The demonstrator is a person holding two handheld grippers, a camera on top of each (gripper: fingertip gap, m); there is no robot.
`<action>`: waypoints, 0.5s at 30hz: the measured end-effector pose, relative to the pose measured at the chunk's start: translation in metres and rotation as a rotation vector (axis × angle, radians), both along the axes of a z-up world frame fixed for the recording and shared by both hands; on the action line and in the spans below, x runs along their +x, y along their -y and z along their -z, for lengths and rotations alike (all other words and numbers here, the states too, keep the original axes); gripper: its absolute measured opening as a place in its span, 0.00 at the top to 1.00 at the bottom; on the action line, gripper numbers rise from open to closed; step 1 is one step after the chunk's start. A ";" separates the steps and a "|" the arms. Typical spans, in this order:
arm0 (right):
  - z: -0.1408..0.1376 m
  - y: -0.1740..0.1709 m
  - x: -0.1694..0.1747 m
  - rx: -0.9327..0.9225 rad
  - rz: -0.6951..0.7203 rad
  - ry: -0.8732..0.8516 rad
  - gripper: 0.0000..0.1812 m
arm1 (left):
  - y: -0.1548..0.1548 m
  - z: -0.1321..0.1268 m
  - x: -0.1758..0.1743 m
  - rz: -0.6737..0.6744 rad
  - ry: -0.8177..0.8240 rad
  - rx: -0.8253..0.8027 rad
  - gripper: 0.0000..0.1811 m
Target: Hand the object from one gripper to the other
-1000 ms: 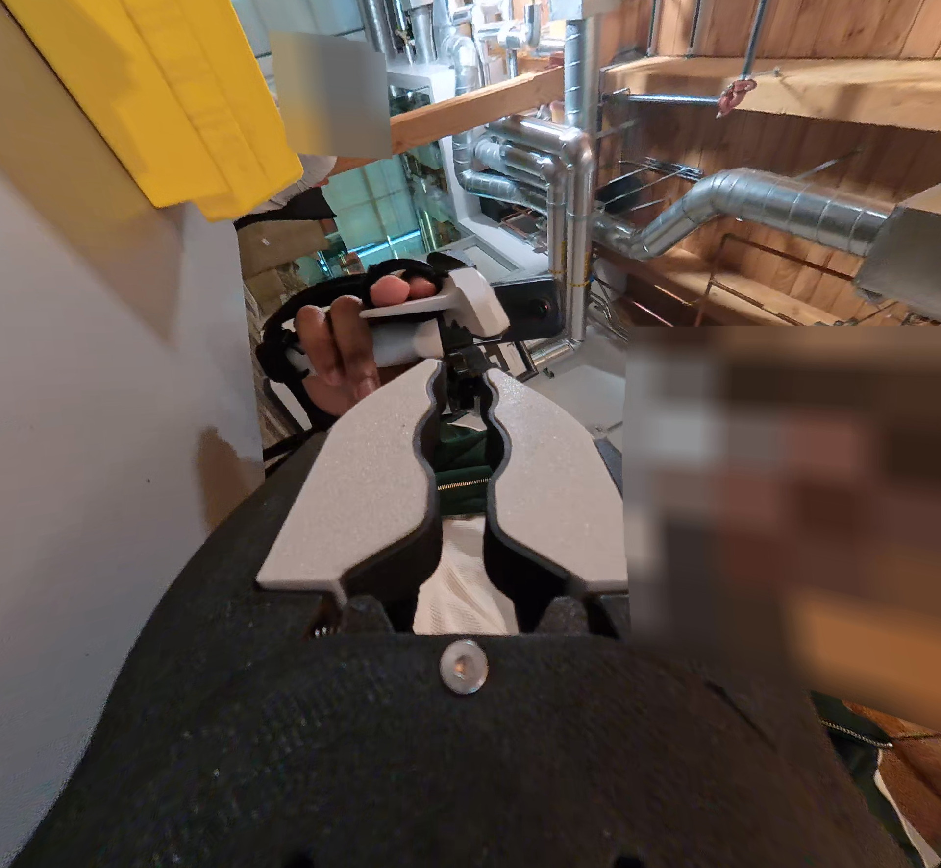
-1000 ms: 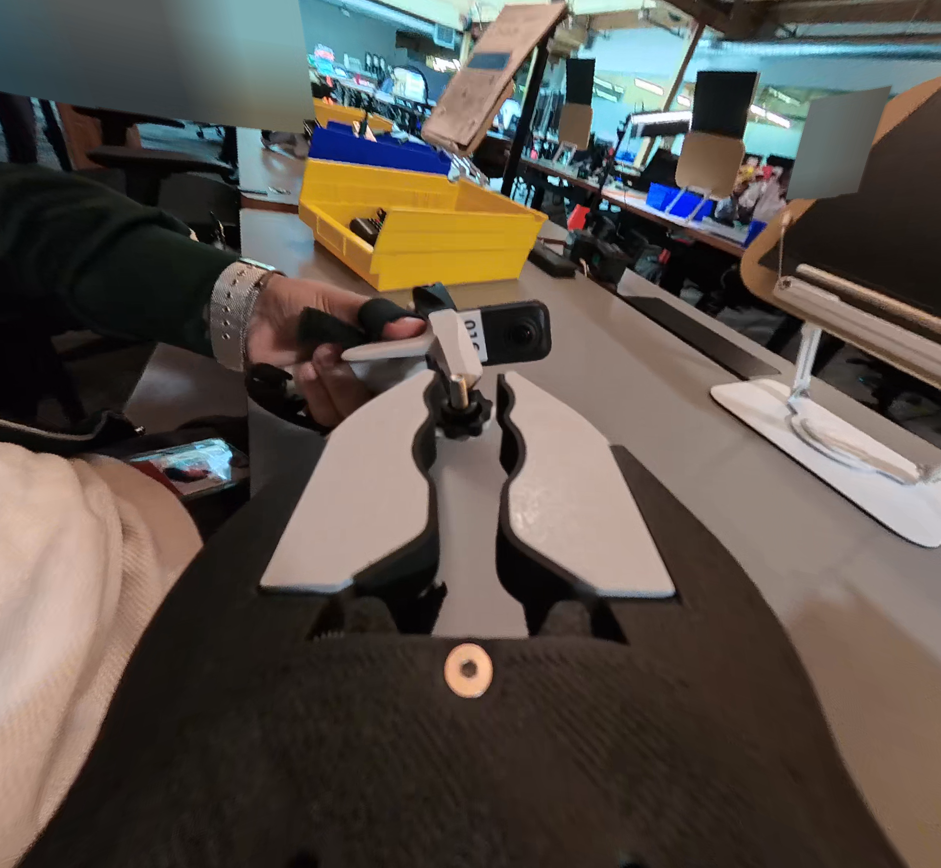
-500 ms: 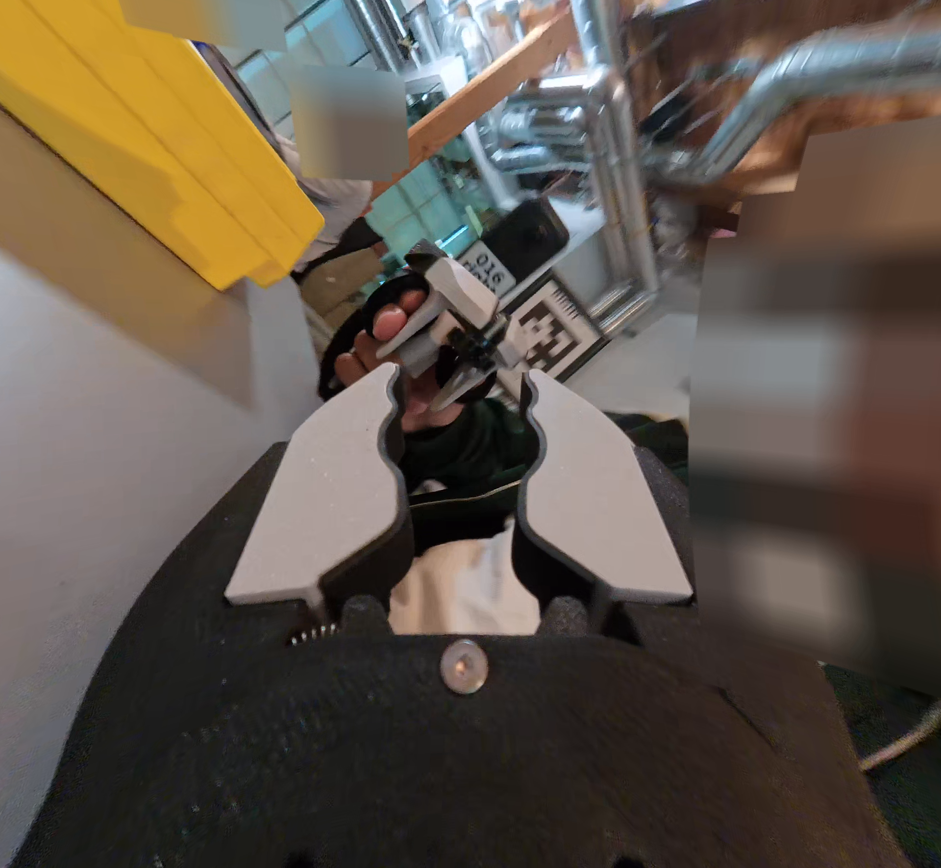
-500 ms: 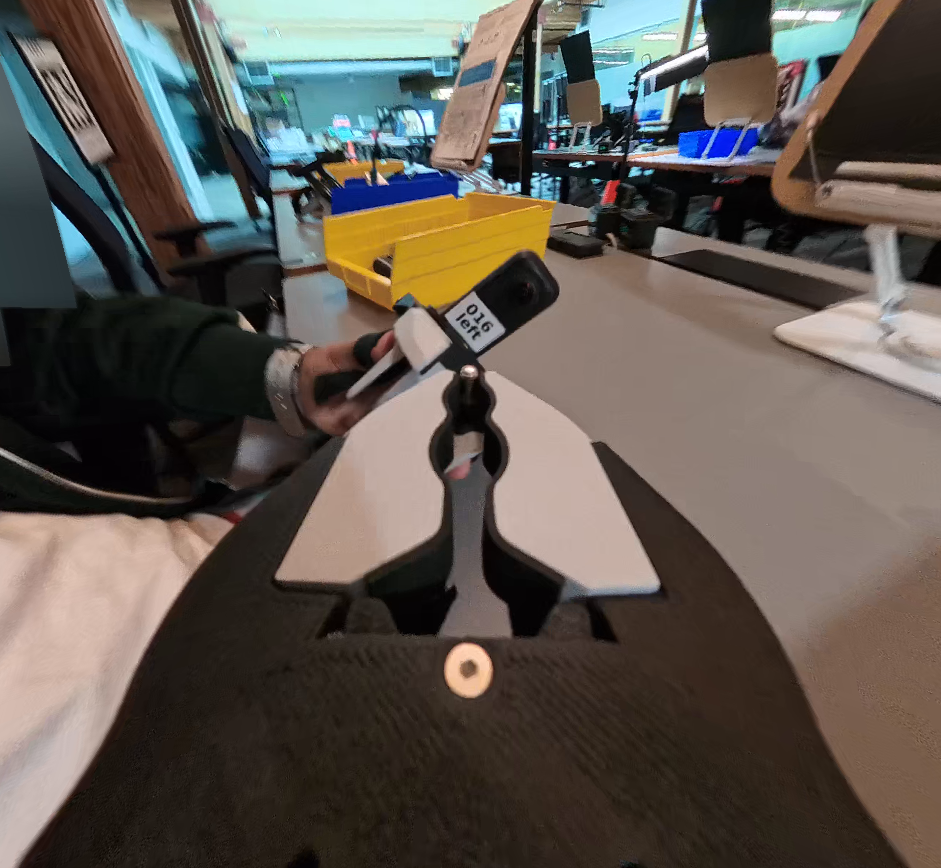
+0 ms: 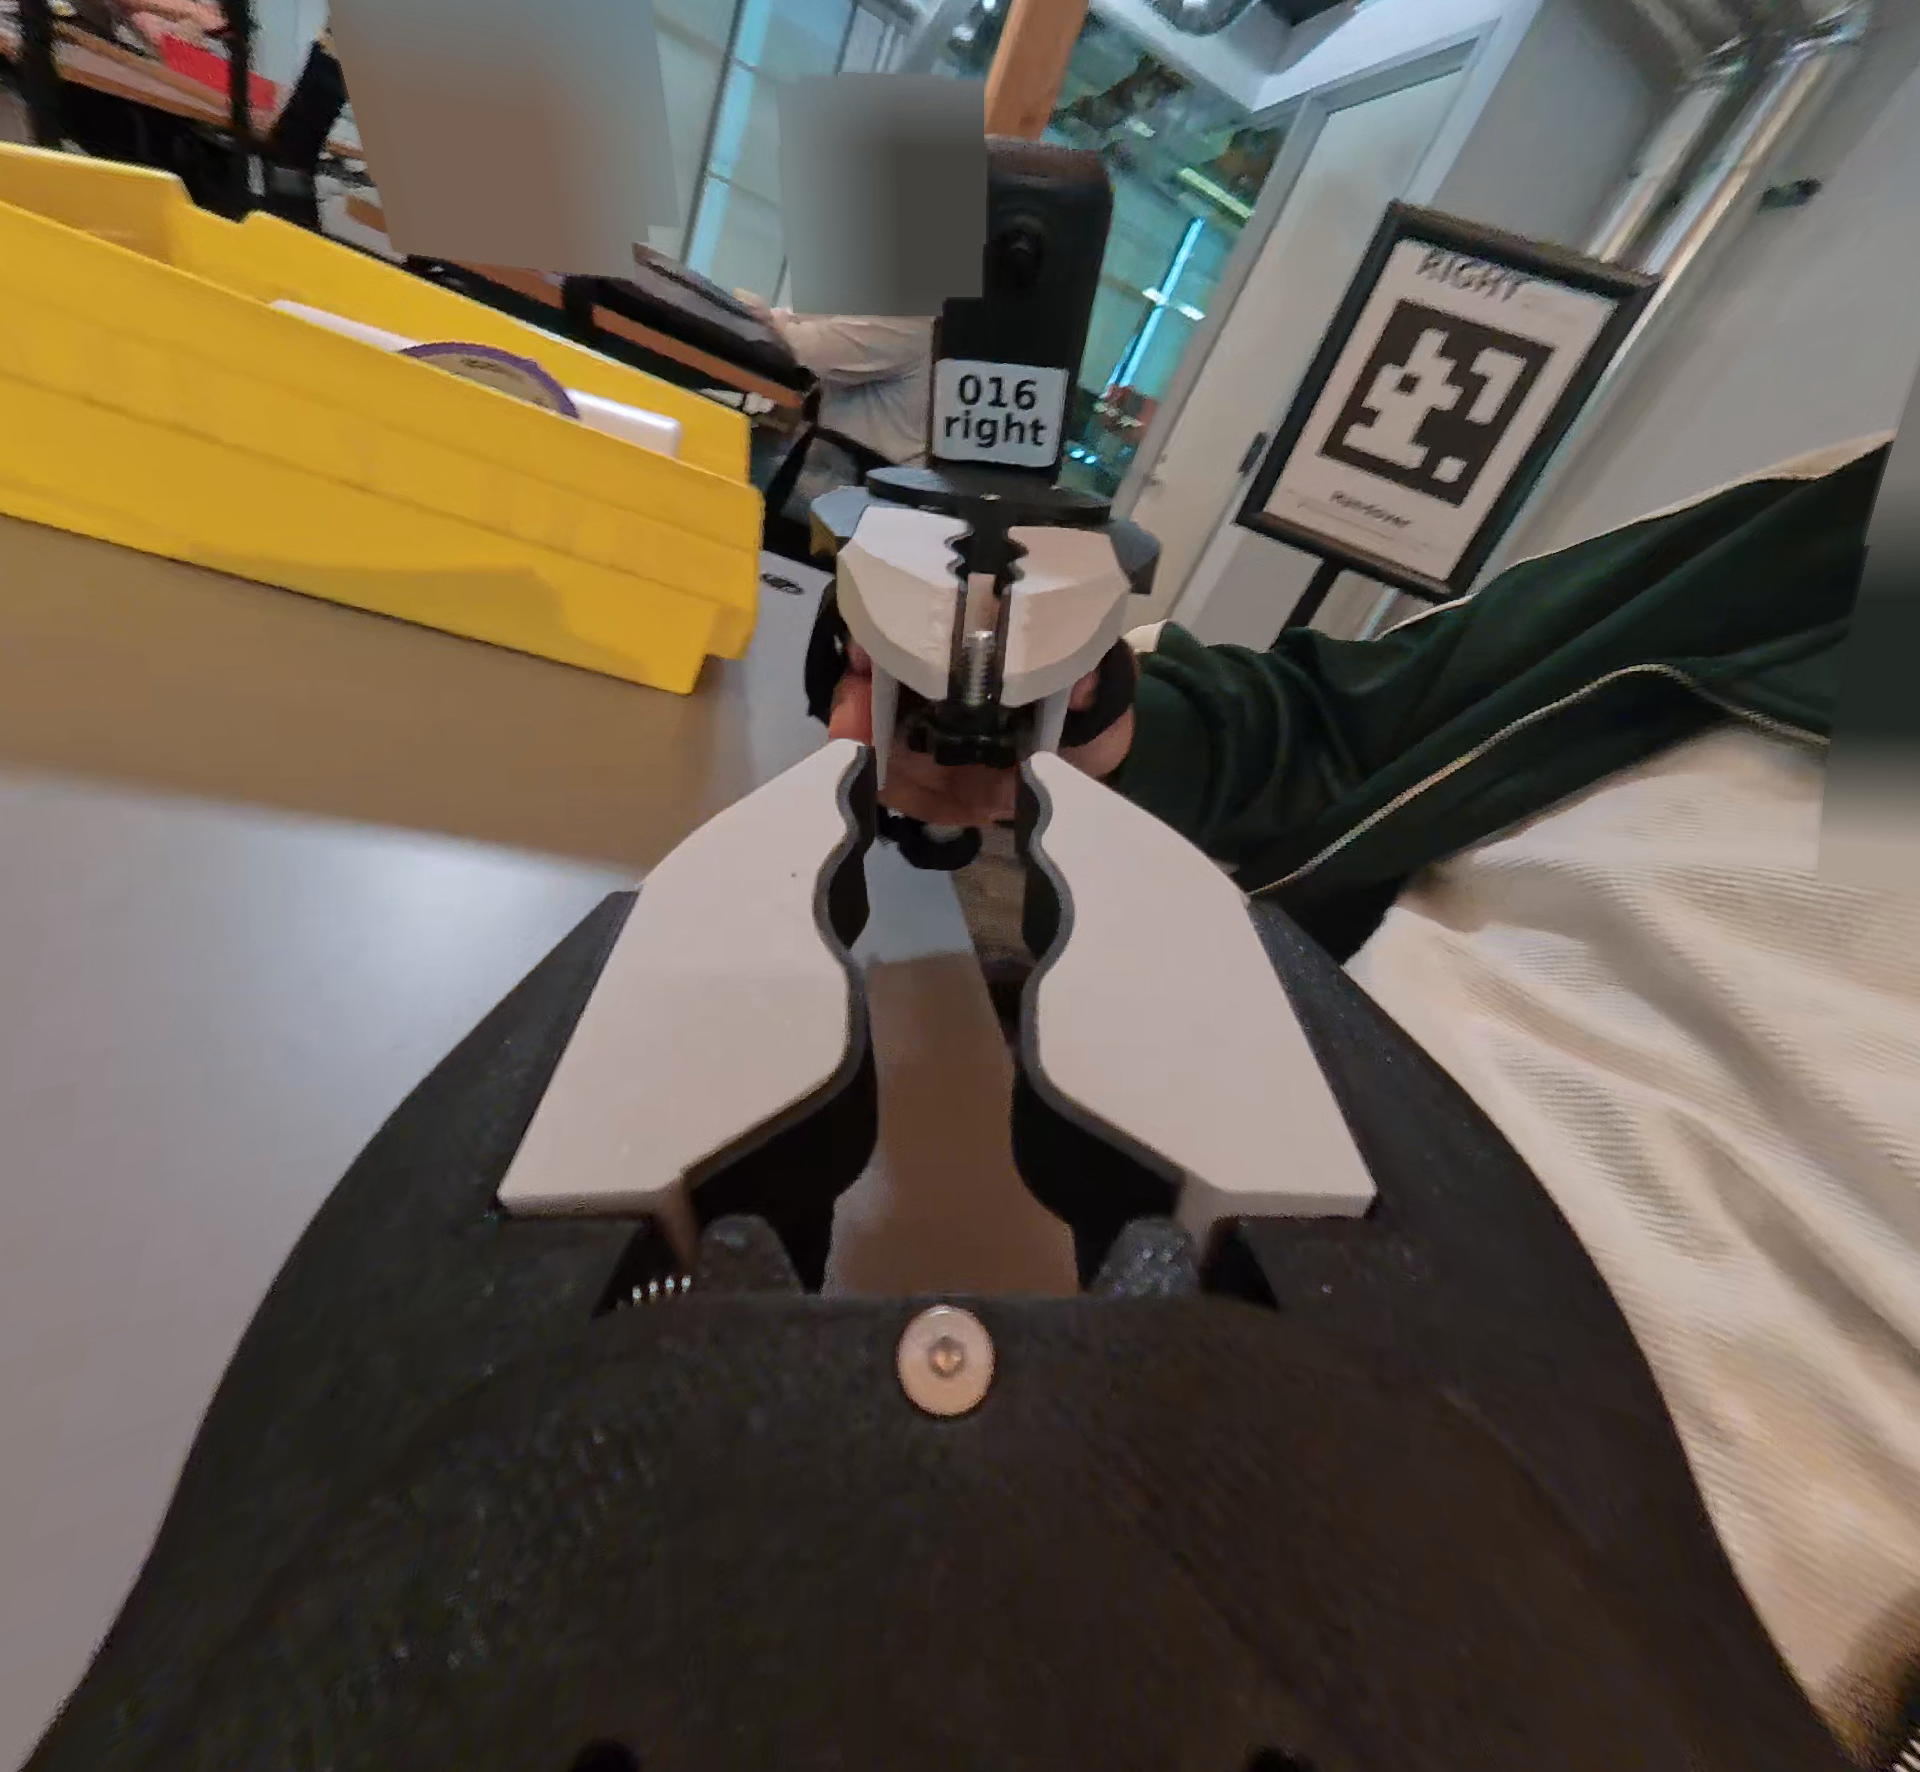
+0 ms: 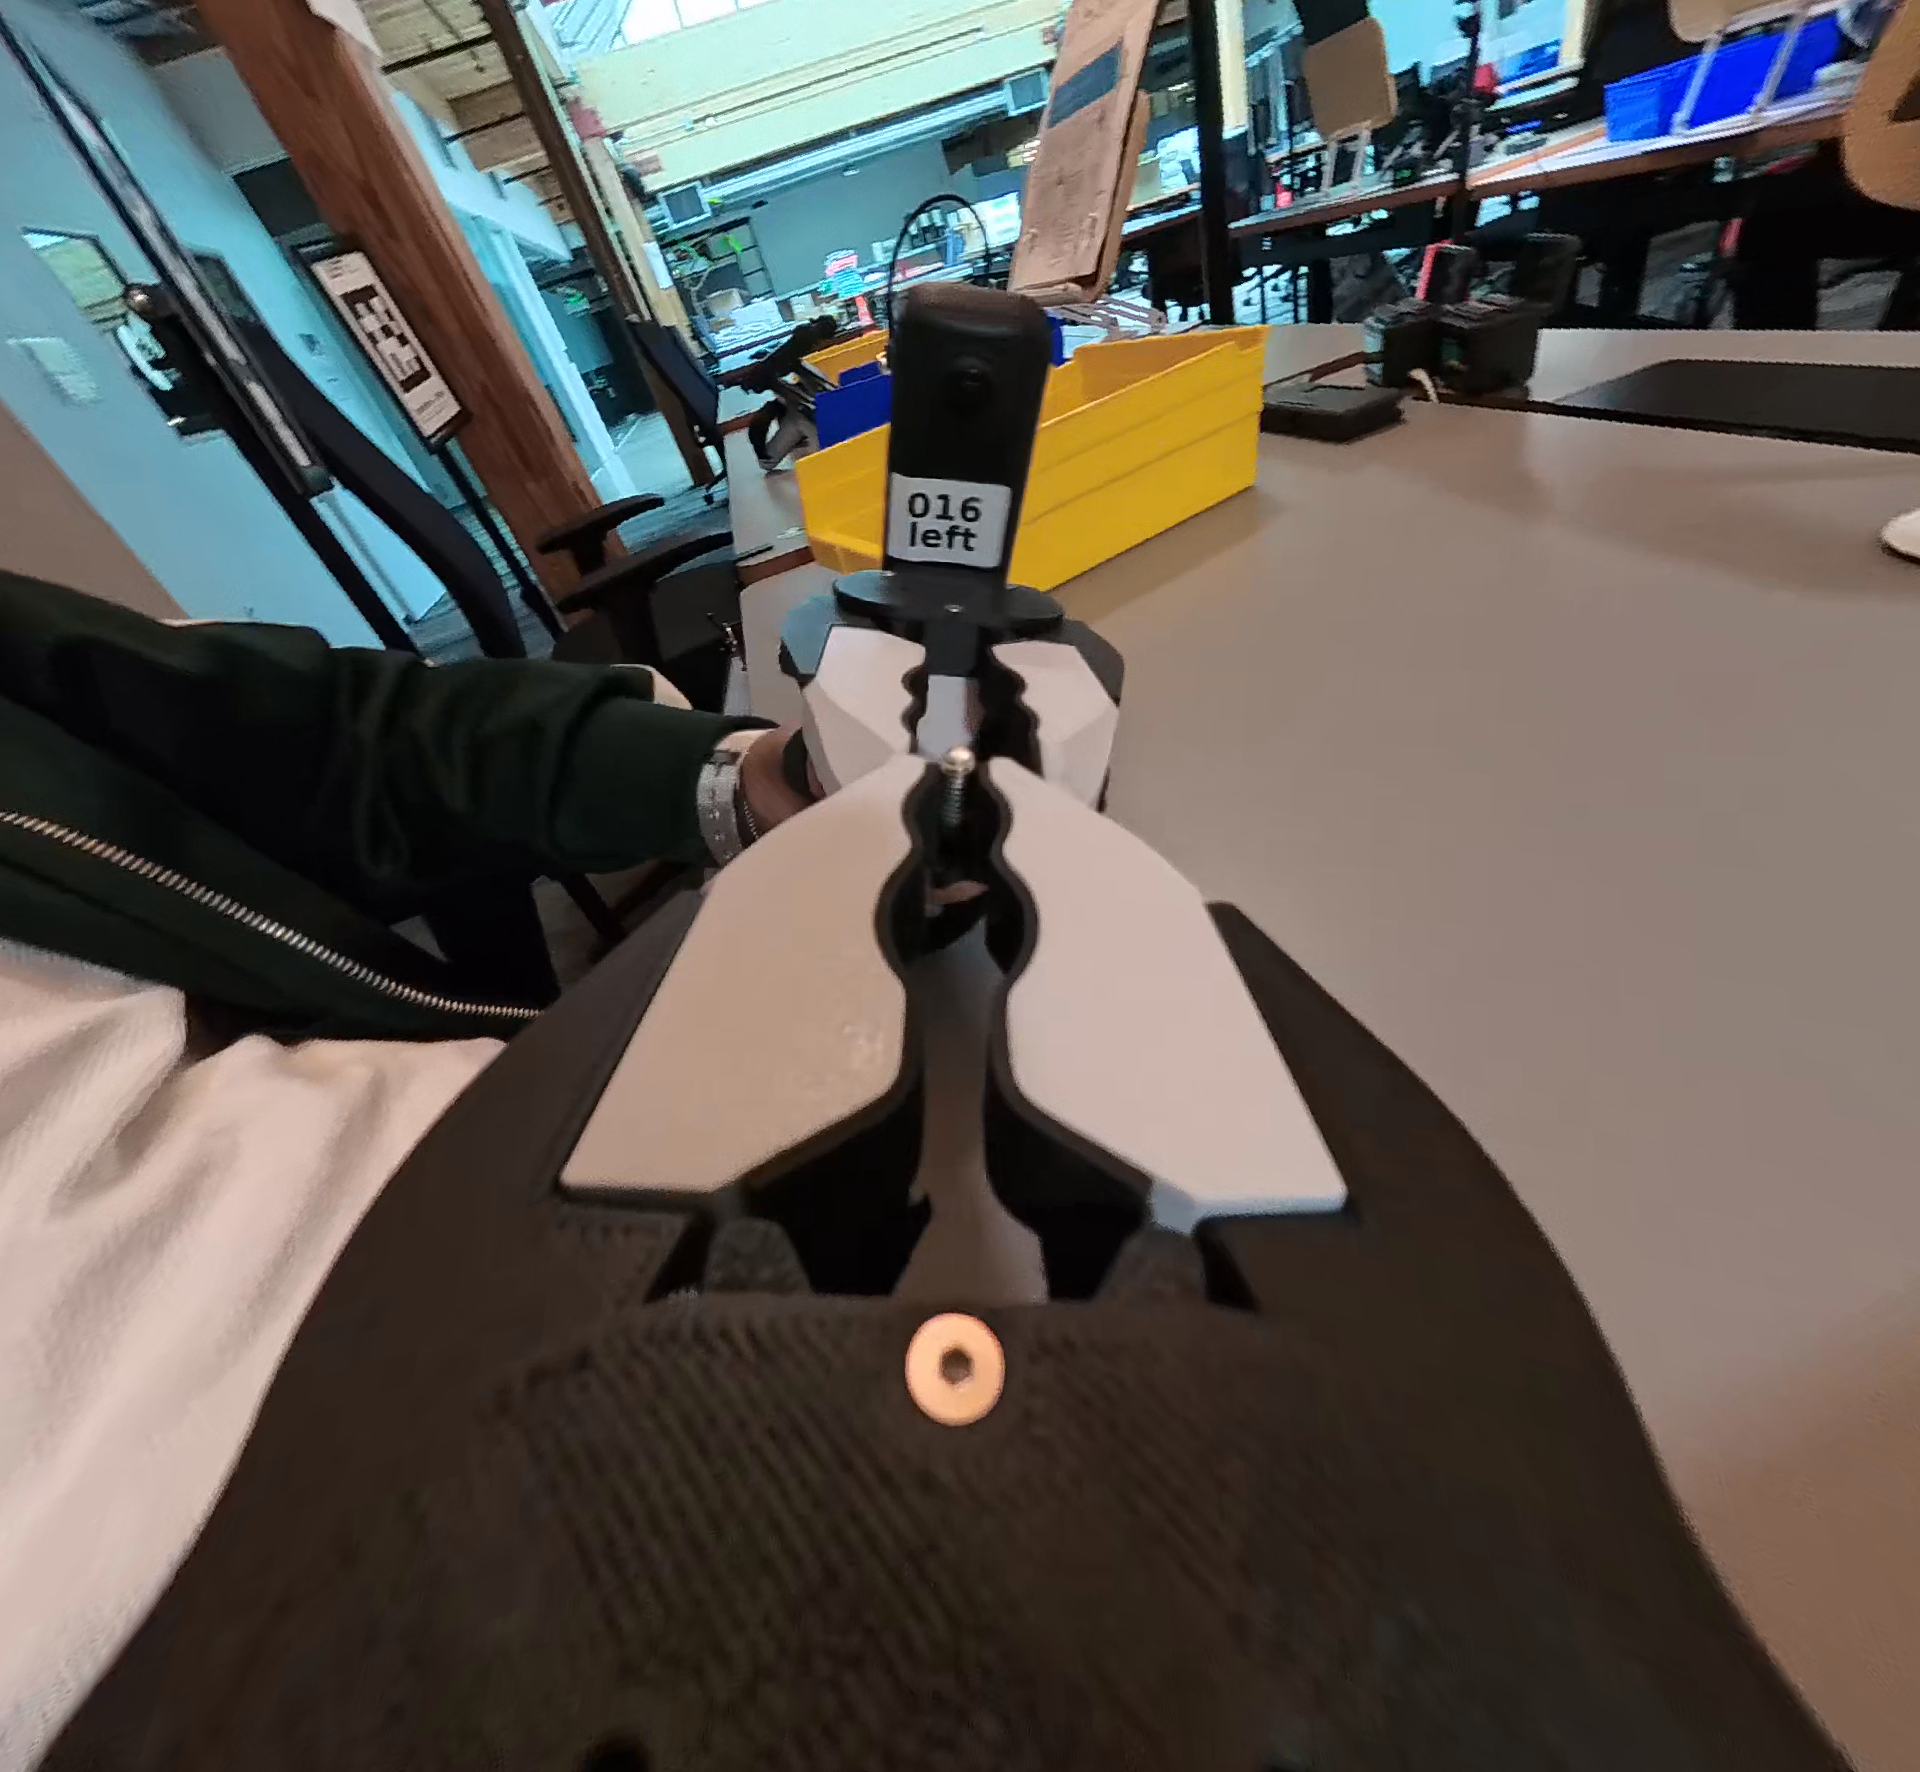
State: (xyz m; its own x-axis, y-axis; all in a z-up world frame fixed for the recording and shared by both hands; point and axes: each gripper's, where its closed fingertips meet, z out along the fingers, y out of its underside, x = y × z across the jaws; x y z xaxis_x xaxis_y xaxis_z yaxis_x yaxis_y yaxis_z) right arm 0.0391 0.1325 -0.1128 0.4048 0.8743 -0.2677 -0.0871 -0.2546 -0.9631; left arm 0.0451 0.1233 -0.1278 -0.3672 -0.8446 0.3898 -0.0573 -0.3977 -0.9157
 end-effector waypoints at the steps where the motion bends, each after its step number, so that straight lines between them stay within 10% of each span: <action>1: -0.001 0.002 -0.001 0.011 -0.017 0.007 0.97 | 0.002 -0.003 -0.001 0.014 0.014 -0.012 0.86; 15: 0.006 -0.001 -0.001 0.019 0.005 0.051 0.97 | 0.001 0.000 -0.002 -0.018 -0.025 0.064 0.91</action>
State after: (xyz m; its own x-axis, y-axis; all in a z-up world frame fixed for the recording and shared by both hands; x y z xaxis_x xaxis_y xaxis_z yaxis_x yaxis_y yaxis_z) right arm 0.0378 0.1339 -0.1183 0.4216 0.8772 -0.2297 -0.0390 -0.2356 -0.9711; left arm 0.0436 0.1219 -0.1275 -0.3427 -0.8744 0.3435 -0.0744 -0.3393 -0.9377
